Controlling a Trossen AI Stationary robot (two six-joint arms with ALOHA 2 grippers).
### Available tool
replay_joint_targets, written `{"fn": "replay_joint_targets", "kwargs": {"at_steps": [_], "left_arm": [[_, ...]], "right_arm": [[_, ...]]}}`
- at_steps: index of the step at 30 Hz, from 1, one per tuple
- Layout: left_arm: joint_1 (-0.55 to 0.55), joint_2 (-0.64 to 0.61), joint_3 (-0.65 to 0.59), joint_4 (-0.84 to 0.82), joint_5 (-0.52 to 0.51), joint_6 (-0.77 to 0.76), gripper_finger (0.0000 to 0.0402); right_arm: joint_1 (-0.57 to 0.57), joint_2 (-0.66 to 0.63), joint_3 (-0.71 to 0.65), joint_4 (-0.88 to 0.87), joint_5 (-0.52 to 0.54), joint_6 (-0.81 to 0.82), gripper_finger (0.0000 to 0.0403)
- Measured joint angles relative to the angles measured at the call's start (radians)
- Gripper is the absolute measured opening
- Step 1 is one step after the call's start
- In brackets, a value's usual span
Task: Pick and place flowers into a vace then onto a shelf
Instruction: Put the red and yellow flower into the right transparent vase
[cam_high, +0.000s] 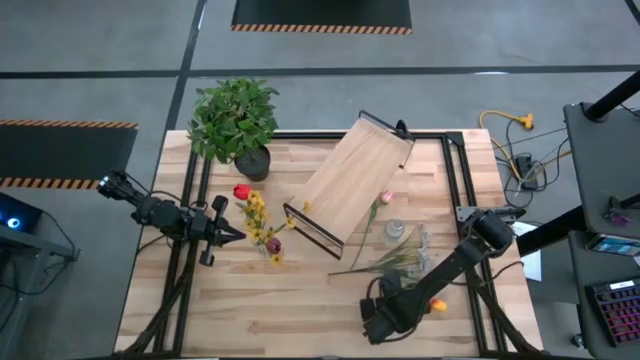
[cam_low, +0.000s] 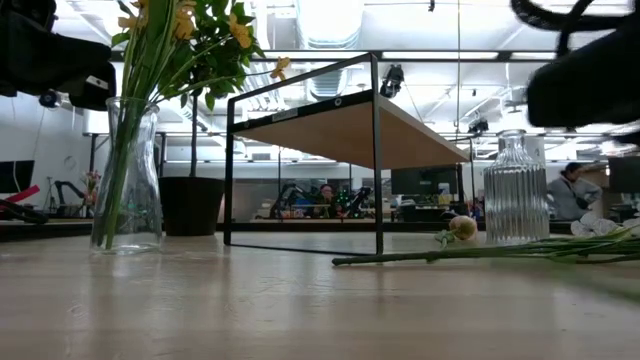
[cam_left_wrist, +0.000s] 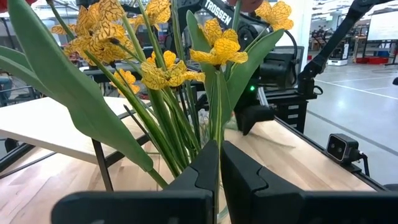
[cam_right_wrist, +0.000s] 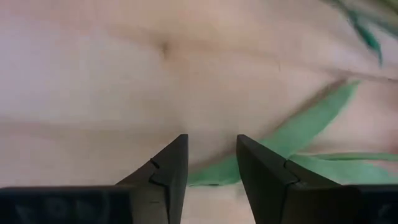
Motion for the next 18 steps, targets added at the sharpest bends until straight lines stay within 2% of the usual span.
{"fn": "replay_joint_targets", "kwargs": {"at_steps": [5,8,13,18], "left_arm": [[0.000,0.000,0.000,0.000,-0.001,0.000,0.0000],[0.000,0.000,0.000,0.000,-0.002,0.000,0.0000],[0.000,0.000,0.000,0.000,-0.003,0.000,0.0000],[0.000,0.000,0.000,0.000,-0.004,0.000,0.0000]], "right_arm": [[0.003,-0.009,0.002,-0.017,-0.060,-0.126,0.0127],[0.003,-0.011,0.002,-0.062,-0.059,-0.134,0.0127],[-0.004,-0.018,0.002,-0.149,-0.058,-0.019,0.0124],[-0.005,-0.034,0.022,-0.163,-0.061,0.133,0.0110]]}}
